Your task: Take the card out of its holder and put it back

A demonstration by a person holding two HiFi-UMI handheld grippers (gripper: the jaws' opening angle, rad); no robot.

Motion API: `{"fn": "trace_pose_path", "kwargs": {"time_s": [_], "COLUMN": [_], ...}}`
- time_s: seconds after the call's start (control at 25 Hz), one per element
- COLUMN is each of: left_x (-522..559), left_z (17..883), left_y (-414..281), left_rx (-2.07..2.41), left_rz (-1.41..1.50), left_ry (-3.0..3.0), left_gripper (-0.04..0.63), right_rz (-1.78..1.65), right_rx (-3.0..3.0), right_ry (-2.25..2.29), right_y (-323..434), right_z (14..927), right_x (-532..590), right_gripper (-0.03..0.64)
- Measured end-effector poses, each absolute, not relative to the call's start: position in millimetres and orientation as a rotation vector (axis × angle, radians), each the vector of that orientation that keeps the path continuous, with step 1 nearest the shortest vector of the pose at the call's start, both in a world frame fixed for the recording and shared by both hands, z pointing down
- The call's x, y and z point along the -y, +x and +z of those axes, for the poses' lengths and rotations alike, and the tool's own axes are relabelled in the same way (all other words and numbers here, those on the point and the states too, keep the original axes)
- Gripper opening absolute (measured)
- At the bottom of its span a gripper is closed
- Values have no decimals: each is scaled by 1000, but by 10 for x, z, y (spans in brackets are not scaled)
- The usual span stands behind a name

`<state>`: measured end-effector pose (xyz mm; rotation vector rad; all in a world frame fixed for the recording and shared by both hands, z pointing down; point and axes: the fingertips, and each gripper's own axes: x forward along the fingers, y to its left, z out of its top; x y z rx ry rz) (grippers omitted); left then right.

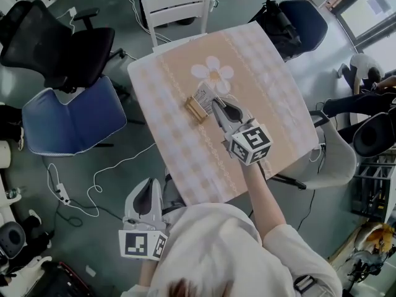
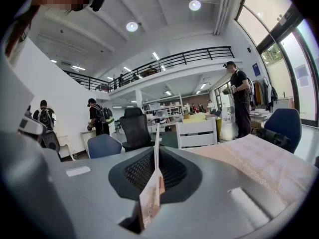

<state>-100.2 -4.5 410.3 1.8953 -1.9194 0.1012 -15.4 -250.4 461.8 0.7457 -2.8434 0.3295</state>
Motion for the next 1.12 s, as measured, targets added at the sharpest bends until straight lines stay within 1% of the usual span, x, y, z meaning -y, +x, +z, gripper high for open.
{"fn": "trace_pose_path", "kwargs": {"time_s": [0.64, 1.12], "left_x": [10, 22], "left_z": [4104, 4099], "left_y": [-1032, -1032], "left_rx": [1924, 1933], "left_rz": [101, 89], "left_ry": [1884, 1877], "left_gripper": [0, 0], "right_rz": [345, 417], "right_rx": [2805, 2722], "right_ry": [727, 723], "right_y": [-253, -312], "right_z": [4772, 4815], "right_x": [2563, 2648], "right_gripper": [18, 18]}}
